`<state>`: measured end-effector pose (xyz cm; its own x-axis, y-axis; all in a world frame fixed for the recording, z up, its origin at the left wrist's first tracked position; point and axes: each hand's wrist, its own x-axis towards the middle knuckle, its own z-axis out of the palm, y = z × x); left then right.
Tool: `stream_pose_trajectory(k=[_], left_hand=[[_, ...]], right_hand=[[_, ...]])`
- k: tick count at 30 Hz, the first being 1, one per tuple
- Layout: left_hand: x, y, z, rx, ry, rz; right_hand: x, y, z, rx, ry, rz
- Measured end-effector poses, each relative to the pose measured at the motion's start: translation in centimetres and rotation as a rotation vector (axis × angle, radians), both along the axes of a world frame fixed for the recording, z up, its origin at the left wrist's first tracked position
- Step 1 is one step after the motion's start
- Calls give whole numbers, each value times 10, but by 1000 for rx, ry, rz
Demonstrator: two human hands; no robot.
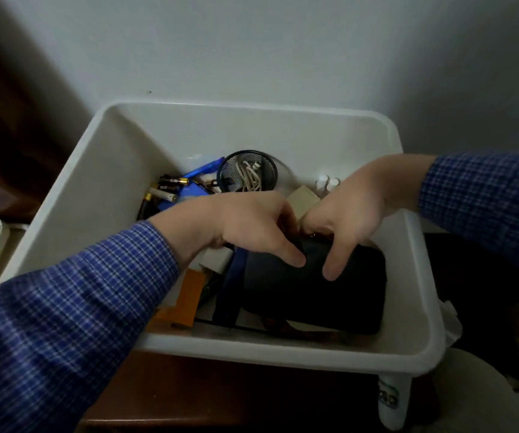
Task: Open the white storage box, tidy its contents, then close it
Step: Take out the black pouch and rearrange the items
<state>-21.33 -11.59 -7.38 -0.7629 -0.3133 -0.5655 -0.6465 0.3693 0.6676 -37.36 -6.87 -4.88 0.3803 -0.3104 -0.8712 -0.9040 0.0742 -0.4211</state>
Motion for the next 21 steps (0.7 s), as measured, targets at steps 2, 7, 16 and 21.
stream_pose_trajectory(k=[2,7,16,21], left_hand=[[3,-3,2,-59,-14,-99],[7,-2,4,-139,-51,-233],[46,-17,33,-572,-104,-202],[97,-1,38,-433,-119,-326]], right_hand=[[2,-2,-3,39,34,-21],[14,-3,-4,-57,206,106],[39,8,7,-489,313,271],[75,18,6,-785,-118,197]])
